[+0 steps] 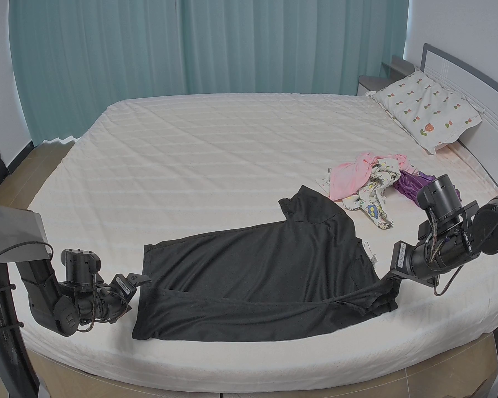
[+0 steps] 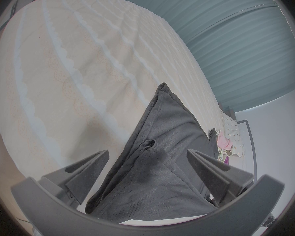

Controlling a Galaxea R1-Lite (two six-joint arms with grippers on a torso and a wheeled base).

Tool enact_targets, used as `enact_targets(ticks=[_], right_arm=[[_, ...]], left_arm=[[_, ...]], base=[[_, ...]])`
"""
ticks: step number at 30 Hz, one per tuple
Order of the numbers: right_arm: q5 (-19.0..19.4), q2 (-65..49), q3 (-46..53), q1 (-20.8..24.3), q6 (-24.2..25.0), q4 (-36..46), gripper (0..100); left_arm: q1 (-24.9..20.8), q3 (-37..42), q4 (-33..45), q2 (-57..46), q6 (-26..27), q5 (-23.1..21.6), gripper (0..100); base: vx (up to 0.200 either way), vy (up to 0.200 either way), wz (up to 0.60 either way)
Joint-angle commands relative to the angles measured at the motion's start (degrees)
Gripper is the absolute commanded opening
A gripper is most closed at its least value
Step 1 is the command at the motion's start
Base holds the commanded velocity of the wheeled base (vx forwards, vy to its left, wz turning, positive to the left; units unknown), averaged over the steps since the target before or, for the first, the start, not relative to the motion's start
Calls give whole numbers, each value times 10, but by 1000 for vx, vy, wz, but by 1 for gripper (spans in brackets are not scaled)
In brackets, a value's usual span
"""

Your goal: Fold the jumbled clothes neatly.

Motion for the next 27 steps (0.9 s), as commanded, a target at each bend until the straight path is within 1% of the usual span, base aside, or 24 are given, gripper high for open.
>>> enact_targets(ticks=[1, 3, 4, 12, 16, 18, 20, 21, 22, 23, 24, 26, 27], right_arm=[[1, 1, -2, 1, -12, 23, 0], [3, 4, 2, 1, -21, 34, 0], [6, 5, 4, 2, -30, 42, 100], [10, 19, 9, -2, -31, 42, 100], [12, 40, 8, -16, -32, 33, 100], [24, 57, 10, -31, -45, 16, 100], [44, 68, 16, -42, -59, -6, 100], [67, 78, 27, -54, -75, -37, 100], [80, 87, 34, -61, -89, -59, 100], [85, 91, 37, -65, -95, -69, 100], [97, 116, 46, -79, -125, -115, 100], [98, 131, 47, -87, -139, -138, 100], [98, 133, 47, -88, -141, -141, 100]], left_arm=[[0, 0, 0, 1, 0, 0, 100], [0, 0, 0, 1, 0, 0, 100], [0, 0, 0, 1, 0, 0, 100], [0, 0, 0, 1, 0, 0, 100], [0, 0, 0, 1, 0, 0, 100], [0, -1, 0, 1, -1, 0, 100], [1, -1, 0, 0, -1, 1, 100], [1, -2, 0, -3, -1, 1, 100], [1, -4, 0, -5, -1, 3, 100], [1, -5, 1, -7, -1, 5, 100], [1, -21, 5, -12, -1, 31, 100], [2, -37, 10, -11, -1, 51, 100], [1, -39, 11, -11, -1, 53, 100]], base=[[0, 0, 0], [0, 0, 0], [0, 0, 0], [0, 0, 0], [0, 0, 0], [0, 0, 0], [0, 0, 0], [0, 0, 0], [0, 0, 0], [0, 0, 0], [0, 0, 0], [0, 0, 0], [0, 0, 0]])
